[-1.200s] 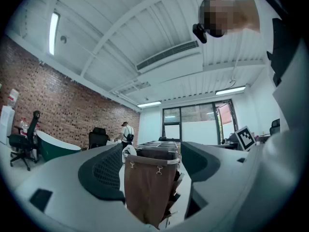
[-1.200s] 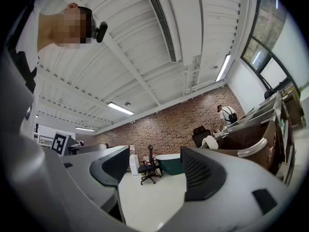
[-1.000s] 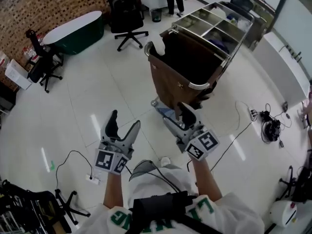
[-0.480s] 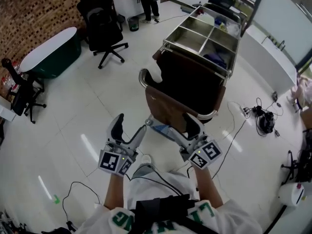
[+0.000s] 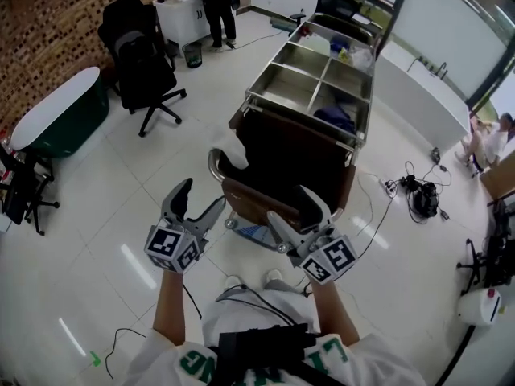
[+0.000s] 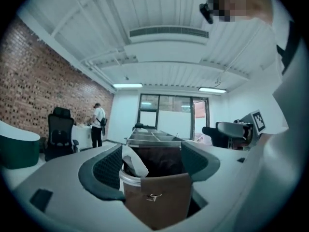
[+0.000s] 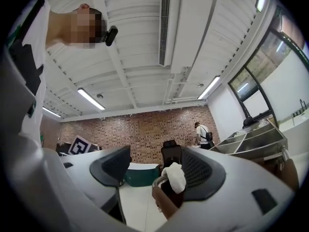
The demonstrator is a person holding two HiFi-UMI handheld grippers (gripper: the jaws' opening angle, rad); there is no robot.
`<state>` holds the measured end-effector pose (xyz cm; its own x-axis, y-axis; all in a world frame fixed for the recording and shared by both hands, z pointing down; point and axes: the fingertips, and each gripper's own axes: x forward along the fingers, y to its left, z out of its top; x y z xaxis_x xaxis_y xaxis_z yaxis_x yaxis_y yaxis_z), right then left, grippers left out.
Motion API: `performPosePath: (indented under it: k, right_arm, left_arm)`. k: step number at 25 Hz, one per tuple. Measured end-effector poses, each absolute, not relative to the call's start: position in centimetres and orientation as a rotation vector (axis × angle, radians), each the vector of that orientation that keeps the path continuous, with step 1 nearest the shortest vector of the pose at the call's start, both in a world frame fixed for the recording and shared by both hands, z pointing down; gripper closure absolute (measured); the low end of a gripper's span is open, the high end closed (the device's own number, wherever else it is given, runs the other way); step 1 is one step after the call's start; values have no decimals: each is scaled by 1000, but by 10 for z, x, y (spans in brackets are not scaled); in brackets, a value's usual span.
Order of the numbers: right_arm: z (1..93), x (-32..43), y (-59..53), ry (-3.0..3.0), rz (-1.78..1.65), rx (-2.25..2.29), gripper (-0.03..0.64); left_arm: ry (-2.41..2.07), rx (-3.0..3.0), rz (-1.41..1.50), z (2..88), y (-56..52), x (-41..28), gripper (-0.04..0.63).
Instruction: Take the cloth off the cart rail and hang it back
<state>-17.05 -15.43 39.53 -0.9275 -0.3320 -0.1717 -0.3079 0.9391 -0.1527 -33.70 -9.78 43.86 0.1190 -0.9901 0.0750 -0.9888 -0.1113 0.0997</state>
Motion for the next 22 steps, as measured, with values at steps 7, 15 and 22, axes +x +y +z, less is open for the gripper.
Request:
performPosePath:
  k: [7, 15, 22]
  right_arm:
    - [382, -133, -195, 2812, -200, -574, 278]
    - [379, -95, -213, 2773, -187, -639, 278]
    - [375, -85, -222, 2766, -189, -646, 278]
  left_arm:
    - [-1837, 2171, 341, 482, -258, -380, 43]
    - [-1759, 1982, 694, 542, -298, -403, 253]
    - [-1944, 2033, 477, 488, -275, -397, 466]
